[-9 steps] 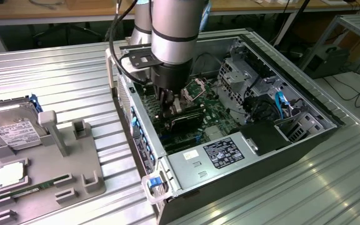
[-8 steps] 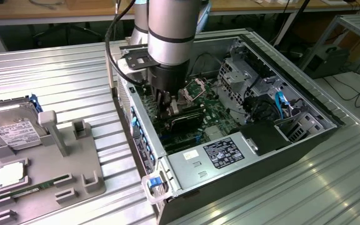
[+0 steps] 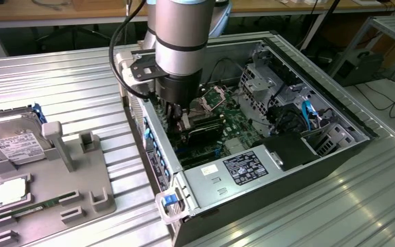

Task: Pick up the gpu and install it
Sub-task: 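Press down on the gpu until it lock into place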

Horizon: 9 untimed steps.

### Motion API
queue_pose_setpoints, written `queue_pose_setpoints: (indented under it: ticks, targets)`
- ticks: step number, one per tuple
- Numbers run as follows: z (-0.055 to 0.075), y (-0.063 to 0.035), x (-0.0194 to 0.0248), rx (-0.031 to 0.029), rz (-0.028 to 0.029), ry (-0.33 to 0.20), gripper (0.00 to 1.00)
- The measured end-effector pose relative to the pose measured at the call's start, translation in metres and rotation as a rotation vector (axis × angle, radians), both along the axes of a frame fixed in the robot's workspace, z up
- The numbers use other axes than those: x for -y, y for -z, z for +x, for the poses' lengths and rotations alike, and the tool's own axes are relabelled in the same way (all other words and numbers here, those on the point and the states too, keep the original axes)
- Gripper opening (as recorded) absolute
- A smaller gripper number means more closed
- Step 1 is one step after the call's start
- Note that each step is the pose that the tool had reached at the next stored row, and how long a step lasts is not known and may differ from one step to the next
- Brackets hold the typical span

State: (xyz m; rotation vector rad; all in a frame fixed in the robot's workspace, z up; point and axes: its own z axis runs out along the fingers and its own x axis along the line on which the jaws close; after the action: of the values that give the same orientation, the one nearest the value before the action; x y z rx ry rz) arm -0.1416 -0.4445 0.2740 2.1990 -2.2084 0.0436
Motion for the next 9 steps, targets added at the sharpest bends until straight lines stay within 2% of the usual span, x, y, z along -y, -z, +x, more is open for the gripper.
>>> queue_pose_setpoints:
  ticks: [7, 8, 9]
  targets:
    - [-0.0002, 0.0034, 0.0, -0.0009, 0.0004, 0.0, 0.11]
    - [-0.0001, 0.0022, -0.0001, 0.0001, 0.0017, 0.0, 0.11]
    - [-0.0002, -0.0031, -0.0001, -0.0001, 0.0014, 0.0, 0.11]
